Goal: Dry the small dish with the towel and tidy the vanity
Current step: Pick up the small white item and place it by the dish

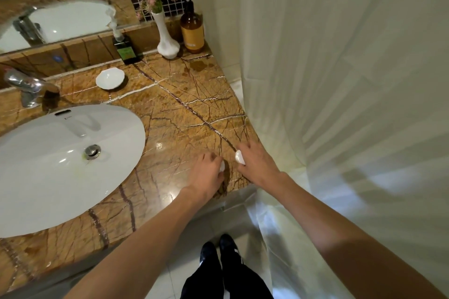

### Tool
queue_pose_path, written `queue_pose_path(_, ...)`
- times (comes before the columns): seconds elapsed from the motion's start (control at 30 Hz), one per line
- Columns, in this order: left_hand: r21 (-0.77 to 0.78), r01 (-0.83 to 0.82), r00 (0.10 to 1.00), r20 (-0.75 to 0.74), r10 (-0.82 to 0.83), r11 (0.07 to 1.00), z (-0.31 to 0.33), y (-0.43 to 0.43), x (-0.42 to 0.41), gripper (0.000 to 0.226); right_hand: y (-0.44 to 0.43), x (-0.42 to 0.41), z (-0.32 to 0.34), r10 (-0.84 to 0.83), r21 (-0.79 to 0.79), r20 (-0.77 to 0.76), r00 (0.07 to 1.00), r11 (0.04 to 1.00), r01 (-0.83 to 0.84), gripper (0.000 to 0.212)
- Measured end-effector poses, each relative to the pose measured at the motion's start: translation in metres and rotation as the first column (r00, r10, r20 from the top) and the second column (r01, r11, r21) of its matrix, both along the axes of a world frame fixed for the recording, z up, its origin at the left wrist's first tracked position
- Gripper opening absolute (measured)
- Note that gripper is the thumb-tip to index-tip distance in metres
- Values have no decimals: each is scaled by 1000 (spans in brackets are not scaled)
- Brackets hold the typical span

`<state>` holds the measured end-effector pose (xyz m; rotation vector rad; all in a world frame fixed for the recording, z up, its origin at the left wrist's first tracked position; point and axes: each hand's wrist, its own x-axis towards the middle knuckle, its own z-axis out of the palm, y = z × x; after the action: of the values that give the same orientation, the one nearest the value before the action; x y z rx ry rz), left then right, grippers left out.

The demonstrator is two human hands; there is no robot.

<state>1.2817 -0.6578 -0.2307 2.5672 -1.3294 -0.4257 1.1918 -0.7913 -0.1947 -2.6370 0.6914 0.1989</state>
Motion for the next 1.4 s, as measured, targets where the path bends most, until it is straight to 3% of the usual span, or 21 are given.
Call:
queue_pose_path(0.4, -28, -69, 994, -87, 67, 997, 1, -11, 2, 44, 0, 16, 2, 28, -2, 20, 999, 1000, -28, 50)
queue_pose_path(0.6, -77, -180, 983, -60, 175, 981, 10, 1, 33, 44, 7, 48, 5, 101, 24, 57, 993, 994, -102, 53)
queue_pose_path(1.03, -95, -422, 906, -8, 424, 901, 35, 80, 141, 47, 63, 182, 17, 310, 37, 61, 949, 949, -313, 48)
queue_pose_path(1.4, -132, -477, 878, -53, 475, 869, 34, 119, 261, 31, 102, 312, 17, 286, 41, 54, 957, 957, -289, 39)
